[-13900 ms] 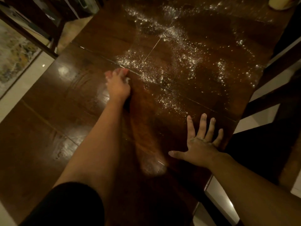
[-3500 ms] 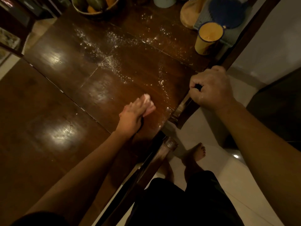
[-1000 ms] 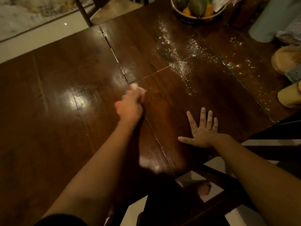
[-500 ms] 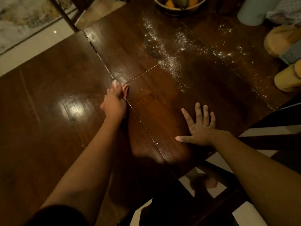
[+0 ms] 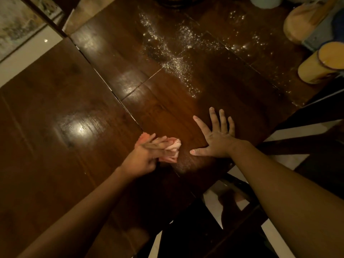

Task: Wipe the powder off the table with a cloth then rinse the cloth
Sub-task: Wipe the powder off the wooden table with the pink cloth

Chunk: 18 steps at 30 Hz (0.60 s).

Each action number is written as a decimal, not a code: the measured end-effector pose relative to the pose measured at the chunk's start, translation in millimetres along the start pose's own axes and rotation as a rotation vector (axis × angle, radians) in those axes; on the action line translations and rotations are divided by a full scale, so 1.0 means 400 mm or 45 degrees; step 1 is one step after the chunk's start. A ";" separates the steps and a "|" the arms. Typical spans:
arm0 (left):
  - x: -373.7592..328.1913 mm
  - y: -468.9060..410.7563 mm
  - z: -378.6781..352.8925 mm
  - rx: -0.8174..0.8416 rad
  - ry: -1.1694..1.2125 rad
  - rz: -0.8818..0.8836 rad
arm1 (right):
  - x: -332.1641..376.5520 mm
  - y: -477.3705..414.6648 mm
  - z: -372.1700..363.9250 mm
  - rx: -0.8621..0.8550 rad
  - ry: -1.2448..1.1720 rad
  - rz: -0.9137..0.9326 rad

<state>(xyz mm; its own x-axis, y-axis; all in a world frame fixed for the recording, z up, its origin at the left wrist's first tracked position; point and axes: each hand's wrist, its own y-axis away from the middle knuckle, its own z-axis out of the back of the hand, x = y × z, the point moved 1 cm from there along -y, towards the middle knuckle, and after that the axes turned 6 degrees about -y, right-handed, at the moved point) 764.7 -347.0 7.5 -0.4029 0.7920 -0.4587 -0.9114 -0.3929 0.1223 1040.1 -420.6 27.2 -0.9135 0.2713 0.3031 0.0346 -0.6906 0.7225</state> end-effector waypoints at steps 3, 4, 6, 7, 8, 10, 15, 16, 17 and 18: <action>0.071 -0.002 0.027 -0.227 -0.039 0.322 | -0.003 -0.003 0.002 -0.010 0.003 0.004; 0.082 -0.019 0.034 -0.346 -0.024 0.523 | -0.003 -0.003 0.002 -0.015 0.003 0.005; 0.059 -0.060 0.036 -0.537 0.001 0.907 | -0.004 -0.004 0.001 -0.027 0.006 0.008; 0.028 -0.081 0.028 -0.600 -0.014 1.026 | -0.004 -0.005 0.000 -0.032 0.007 0.008; -0.007 -0.092 0.012 -0.633 -0.008 1.082 | -0.005 -0.006 0.000 -0.035 0.004 0.007; -0.082 -0.082 -0.036 -0.600 0.014 0.987 | -0.006 -0.008 0.001 -0.045 -0.012 0.003; -0.169 0.102 -0.130 -0.218 -0.068 0.087 | -0.009 -0.009 0.000 -0.068 -0.033 0.022; -0.153 0.136 -0.119 -0.116 -0.064 -0.025 | -0.009 -0.008 0.000 -0.076 -0.035 0.024; -0.128 0.163 -0.101 -0.066 -0.071 -0.079 | -0.010 -0.008 -0.001 -0.085 -0.037 0.026; -0.094 0.184 -0.084 -0.076 -0.085 -0.065 | -0.010 -0.007 -0.001 -0.090 -0.038 0.028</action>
<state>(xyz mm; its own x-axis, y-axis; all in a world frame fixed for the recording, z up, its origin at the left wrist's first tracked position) 715.7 -421.5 4.0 -0.3623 0.8405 -0.4028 -0.9252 -0.3766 0.0464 1043.6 -420.0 23.6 -0.9002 0.2748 0.3379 0.0249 -0.7420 0.6699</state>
